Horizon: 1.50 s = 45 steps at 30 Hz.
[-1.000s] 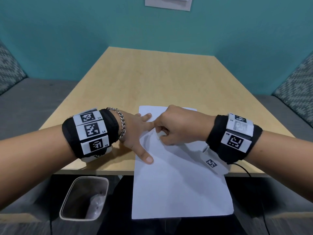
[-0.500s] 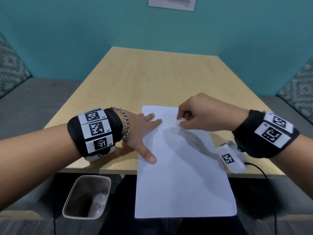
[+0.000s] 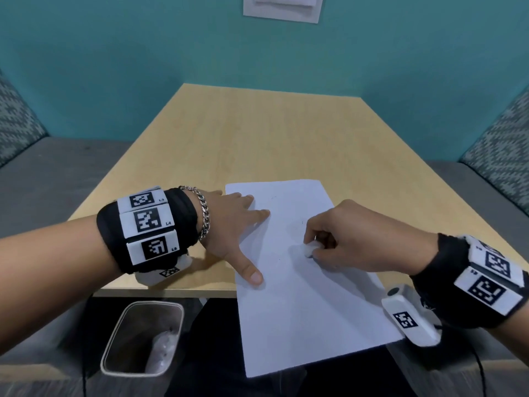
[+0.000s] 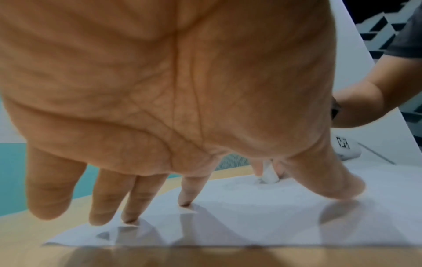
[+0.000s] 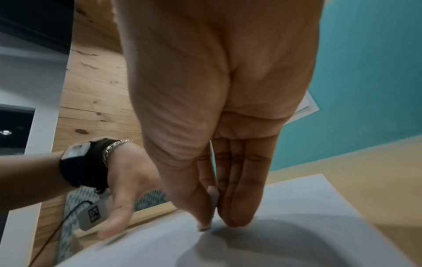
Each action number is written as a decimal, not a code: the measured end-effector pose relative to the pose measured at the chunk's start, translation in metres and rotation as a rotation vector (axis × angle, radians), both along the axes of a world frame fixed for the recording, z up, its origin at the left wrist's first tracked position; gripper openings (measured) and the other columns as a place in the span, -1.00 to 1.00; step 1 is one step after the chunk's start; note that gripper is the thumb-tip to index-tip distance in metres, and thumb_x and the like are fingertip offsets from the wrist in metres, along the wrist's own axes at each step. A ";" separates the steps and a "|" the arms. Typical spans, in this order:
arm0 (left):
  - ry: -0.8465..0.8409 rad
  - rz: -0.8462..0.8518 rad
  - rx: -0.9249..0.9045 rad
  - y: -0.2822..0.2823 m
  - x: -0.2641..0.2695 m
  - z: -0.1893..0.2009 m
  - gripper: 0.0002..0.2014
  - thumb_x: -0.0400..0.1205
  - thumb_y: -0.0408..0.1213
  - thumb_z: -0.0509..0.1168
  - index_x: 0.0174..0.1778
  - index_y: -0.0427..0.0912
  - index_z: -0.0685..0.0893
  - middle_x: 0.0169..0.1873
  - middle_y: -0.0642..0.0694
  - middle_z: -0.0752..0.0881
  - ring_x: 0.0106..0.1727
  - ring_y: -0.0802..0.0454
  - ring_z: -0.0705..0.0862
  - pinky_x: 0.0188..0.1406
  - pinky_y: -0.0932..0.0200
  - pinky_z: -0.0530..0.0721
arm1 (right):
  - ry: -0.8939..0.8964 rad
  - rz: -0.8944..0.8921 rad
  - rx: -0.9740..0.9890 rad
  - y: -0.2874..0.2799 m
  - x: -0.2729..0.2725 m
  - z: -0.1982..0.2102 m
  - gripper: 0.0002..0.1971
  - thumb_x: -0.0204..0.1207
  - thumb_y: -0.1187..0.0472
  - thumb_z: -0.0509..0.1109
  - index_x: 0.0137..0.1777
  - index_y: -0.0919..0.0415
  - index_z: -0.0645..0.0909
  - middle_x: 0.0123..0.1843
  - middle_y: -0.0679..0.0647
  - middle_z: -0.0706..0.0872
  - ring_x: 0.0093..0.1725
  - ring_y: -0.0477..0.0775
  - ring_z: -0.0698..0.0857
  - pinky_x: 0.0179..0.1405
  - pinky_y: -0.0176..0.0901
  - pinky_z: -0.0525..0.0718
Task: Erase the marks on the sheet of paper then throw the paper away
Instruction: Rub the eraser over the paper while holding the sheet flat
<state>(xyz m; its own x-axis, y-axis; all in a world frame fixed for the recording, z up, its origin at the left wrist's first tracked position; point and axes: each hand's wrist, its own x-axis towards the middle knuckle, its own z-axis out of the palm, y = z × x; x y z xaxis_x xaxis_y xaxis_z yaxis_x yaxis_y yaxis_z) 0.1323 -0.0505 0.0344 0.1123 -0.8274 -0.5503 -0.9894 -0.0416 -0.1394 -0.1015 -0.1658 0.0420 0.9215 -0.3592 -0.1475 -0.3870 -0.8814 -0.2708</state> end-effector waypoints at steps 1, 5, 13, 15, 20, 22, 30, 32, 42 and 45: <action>0.015 0.006 0.001 0.001 0.000 0.000 0.44 0.18 0.82 0.24 0.85 0.16 -0.21 0.84 -0.14 0.00 0.82 -0.17 0.12 0.76 -0.40 0.19 | 0.006 -0.007 -0.016 -0.001 0.000 0.001 -0.89 0.58 0.13 0.47 0.05 -0.03 0.79 -0.35 -0.19 0.76 -0.29 -0.22 0.68 -0.34 -0.28 0.65; 0.047 0.064 0.025 0.005 -0.004 -0.001 0.46 0.21 0.76 0.33 0.84 0.20 -0.34 0.86 -0.07 -0.28 0.87 -0.11 0.02 0.80 -0.39 0.06 | -0.036 0.046 -0.001 0.005 0.011 0.005 -0.86 0.57 0.07 0.51 0.11 -0.03 0.79 -0.32 -0.20 0.76 -0.26 -0.26 0.69 -0.22 -0.24 0.71; 0.019 0.094 0.033 0.006 -0.004 -0.004 0.53 0.18 0.78 0.30 0.80 0.14 -0.47 0.84 0.01 -0.37 0.88 -0.13 -0.15 0.79 -0.48 -0.15 | -0.029 0.126 -0.038 0.002 0.065 -0.002 -0.76 0.53 0.17 0.48 0.18 0.02 0.81 -0.24 -0.06 0.82 -0.20 -0.13 0.71 -0.12 -0.19 0.71; 0.027 0.097 0.033 0.005 -0.003 -0.005 0.53 0.16 0.79 0.30 0.80 0.16 -0.47 0.84 0.01 -0.37 0.88 -0.16 -0.15 0.78 -0.50 -0.13 | -0.016 0.136 0.011 0.000 0.067 -0.003 -0.78 0.52 0.17 0.52 0.15 0.02 0.82 -0.25 -0.04 0.84 -0.19 -0.09 0.74 -0.18 -0.30 0.68; -0.003 0.105 0.054 0.003 -0.003 -0.006 0.54 0.16 0.80 0.27 0.79 0.15 -0.49 0.83 0.02 -0.40 0.88 -0.16 -0.15 0.78 -0.51 -0.13 | 0.108 0.197 0.122 -0.008 0.066 0.006 -0.81 0.53 0.12 0.61 0.13 -0.05 0.86 -0.23 -0.08 0.85 -0.19 -0.16 0.76 -0.16 -0.30 0.72; 0.005 0.096 0.046 0.003 -0.003 -0.006 0.52 0.15 0.80 0.29 0.79 0.20 -0.48 0.84 0.00 -0.38 0.88 -0.19 -0.13 0.76 -0.54 -0.12 | 0.041 0.209 0.080 -0.008 0.072 0.001 -0.79 0.53 0.17 0.59 0.15 0.02 0.85 -0.24 -0.04 0.86 -0.17 -0.11 0.77 -0.22 -0.40 0.66; -0.001 0.106 0.052 0.003 -0.004 -0.006 0.53 0.16 0.79 0.30 0.79 0.20 -0.49 0.83 0.02 -0.41 0.88 -0.19 -0.13 0.76 -0.55 -0.10 | 0.196 0.260 0.113 -0.011 0.067 0.015 -0.86 0.54 0.11 0.62 0.08 -0.06 0.87 -0.27 0.05 0.80 -0.24 -0.08 0.72 -0.24 -0.22 0.68; 0.003 0.103 0.052 0.002 -0.004 -0.006 0.53 0.13 0.80 0.29 0.79 0.22 -0.49 0.83 0.02 -0.40 0.88 -0.19 -0.13 0.76 -0.55 -0.10 | 0.138 0.262 0.097 -0.009 0.069 0.011 -0.84 0.55 0.11 0.60 0.11 -0.05 0.86 -0.27 0.01 0.82 -0.21 -0.09 0.73 -0.23 -0.28 0.66; -0.006 0.101 0.044 0.004 -0.004 -0.005 0.54 0.17 0.81 0.27 0.80 0.12 -0.48 0.83 0.04 -0.40 0.88 -0.13 -0.13 0.78 -0.51 -0.09 | 0.073 0.149 0.050 -0.016 0.058 0.013 -0.87 0.54 0.07 0.58 0.07 -0.04 0.83 -0.27 0.01 0.83 -0.30 -0.12 0.70 -0.28 -0.30 0.65; -0.002 0.102 0.039 0.005 -0.003 -0.007 0.54 0.16 0.81 0.26 0.81 0.10 -0.46 0.83 0.06 -0.40 0.88 -0.10 -0.14 0.78 -0.50 -0.09 | -0.023 0.117 0.003 -0.008 0.064 0.004 -0.83 0.56 0.07 0.51 0.12 -0.01 0.82 -0.29 -0.03 0.82 -0.28 -0.13 0.69 -0.23 -0.26 0.68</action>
<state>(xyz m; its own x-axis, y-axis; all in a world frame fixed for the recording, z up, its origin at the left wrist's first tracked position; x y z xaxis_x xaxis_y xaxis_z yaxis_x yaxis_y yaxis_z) 0.1297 -0.0453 0.0276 0.1961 -0.7898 -0.5812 -0.9800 -0.1366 -0.1451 -0.0377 -0.1738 0.0464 0.9603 -0.2488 -0.1263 -0.2752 -0.9194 -0.2810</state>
